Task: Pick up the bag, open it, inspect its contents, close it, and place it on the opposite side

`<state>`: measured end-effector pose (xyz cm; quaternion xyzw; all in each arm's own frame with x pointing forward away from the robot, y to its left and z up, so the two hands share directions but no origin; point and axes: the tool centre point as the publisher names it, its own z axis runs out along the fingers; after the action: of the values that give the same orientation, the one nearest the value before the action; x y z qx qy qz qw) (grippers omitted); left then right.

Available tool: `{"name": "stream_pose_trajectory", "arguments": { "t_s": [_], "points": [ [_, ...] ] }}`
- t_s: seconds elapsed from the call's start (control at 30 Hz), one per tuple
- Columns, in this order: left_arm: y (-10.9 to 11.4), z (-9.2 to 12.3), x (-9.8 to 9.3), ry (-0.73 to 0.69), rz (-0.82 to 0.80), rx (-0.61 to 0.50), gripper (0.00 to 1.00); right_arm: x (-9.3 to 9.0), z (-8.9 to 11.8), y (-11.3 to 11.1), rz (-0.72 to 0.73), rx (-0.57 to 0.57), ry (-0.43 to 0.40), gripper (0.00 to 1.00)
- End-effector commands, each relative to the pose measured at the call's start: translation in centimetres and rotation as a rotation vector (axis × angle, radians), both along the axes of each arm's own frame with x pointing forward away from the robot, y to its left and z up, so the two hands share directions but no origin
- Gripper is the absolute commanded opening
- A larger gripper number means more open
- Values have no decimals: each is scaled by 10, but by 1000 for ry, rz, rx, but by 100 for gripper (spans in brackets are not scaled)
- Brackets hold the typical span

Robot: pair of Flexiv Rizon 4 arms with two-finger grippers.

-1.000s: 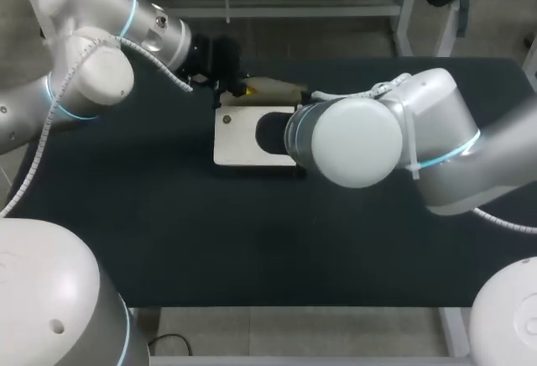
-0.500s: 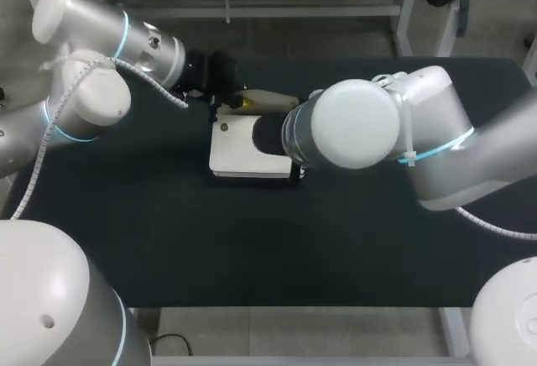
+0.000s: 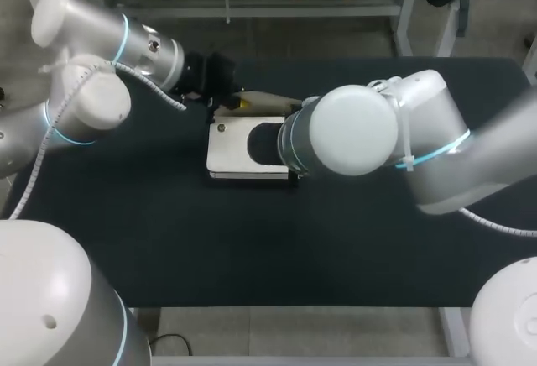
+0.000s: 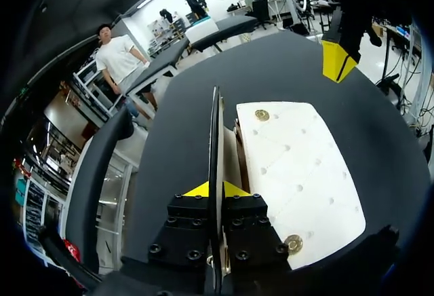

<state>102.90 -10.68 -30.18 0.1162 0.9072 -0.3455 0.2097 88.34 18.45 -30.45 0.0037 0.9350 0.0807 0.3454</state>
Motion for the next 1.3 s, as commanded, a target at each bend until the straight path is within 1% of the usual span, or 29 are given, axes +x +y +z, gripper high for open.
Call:
{"name": "stream_pose_trajectory", "arguments": {
  "t_s": [0.03, 0.17, 0.37, 0.4, 0.47, 0.5, 0.53, 0.57, 0.6, 0.7, 0.8, 1.2, 1.3],
  "points": [
    [3, -6, 6, -15, -7, 18, 0, -12, -23, 17, -6, -25, -25, 0],
    [8, -10, 11, -12, -8, 18, 0, -15, -33, 23, -17, -42, -20, 0],
    [9, -16, 11, -2, -15, -2, 0, -15, -45, 29, -29, -38, -26, 0],
    [9, -16, 11, -1, -20, -3, 0, -15, -47, 29, -31, -38, -31, 5],
    [9, -17, 10, -1, -32, -1, 0, -15, -50, 30, -29, -36, -35, 25],
    [8, -18, 9, -2, -40, 1, 0, -14, -52, 30, -33, -38, -39, 31],
    [8, -18, 9, -2, -46, 3, 0, -14, -53, 29, -34, -39, -40, 34],
    [7, -19, 9, 0, -53, 6, 0, -13, -56, 28, -39, -42, -44, 42],
    [7, -19, 9, 2, -57, 8, 0, -12, -57, 28, -42, -43, -45, 47],
    [6, -21, 10, 7, -62, 18, 0, -10, -60, 26, -56, -46, -47, 53],
    [5, -23, 10, 13, -67, 23, 0, -8, -62, 23, -74, -45, -54, 50],
    [1, -29, 5, 34, -92, 27, 0, 10, -63, 20, -110, -43, -78, 44],
    [1, -29, 3, 37, -100, 27, 0, 14, -65, 20, -112, -43, -78, 40]
  ]
}}
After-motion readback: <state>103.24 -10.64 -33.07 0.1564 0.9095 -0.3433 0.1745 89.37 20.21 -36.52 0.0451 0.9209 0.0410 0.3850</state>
